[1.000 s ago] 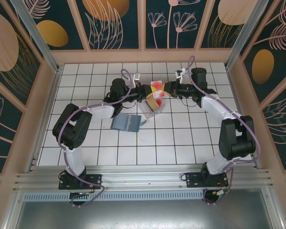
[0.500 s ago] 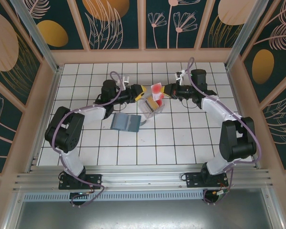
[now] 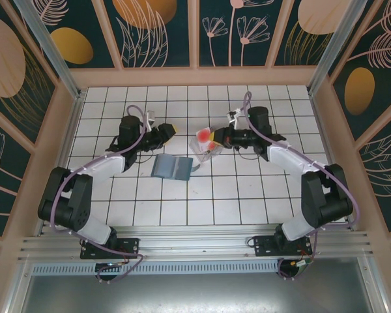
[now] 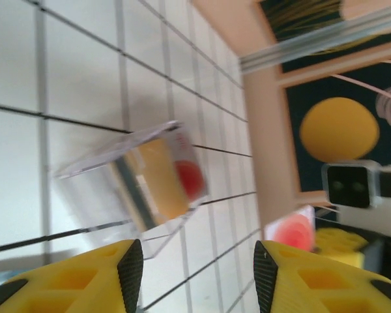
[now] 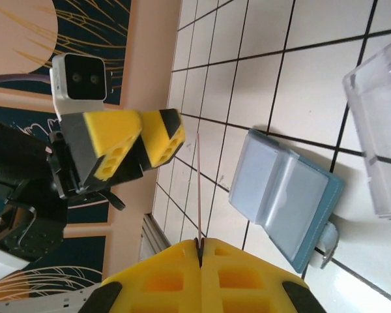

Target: Put the credit cards into the card holder

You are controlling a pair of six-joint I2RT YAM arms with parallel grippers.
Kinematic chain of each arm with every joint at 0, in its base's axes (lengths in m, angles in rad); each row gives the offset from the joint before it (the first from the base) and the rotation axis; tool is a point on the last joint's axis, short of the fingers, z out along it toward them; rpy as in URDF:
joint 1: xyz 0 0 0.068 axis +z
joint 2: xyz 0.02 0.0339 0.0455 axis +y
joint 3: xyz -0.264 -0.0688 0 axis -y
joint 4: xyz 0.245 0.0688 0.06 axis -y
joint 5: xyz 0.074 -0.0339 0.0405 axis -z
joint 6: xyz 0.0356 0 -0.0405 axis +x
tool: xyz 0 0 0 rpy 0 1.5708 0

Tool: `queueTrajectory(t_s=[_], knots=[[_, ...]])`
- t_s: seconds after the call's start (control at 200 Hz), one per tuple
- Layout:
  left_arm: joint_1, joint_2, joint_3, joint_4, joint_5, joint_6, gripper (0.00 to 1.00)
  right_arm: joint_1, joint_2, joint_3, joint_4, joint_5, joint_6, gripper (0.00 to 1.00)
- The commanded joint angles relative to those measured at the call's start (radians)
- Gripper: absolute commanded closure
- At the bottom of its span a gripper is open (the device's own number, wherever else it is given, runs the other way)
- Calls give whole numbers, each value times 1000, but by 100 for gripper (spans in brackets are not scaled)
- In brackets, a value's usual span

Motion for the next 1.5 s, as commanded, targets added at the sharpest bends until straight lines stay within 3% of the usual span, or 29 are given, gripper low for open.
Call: queueTrajectory(t_s=[0.0,0.205,0.445,1.036,1.491], knots=[[15,-56,-15,-223,-149,152,50,73,-41,-68,123,119,83,100],[22,-73,-27,-415,-348,262,51,293,30,-146,280,375,232,100],[26,-42,-63,-462,-435,295,55,390,183,-145,407,495,292,100],[26,85,-174,-258,-246,243,62,391,343,-109,504,459,286,100],[26,72,-223,-238,-236,226,66,365,395,-88,532,438,270,100]])
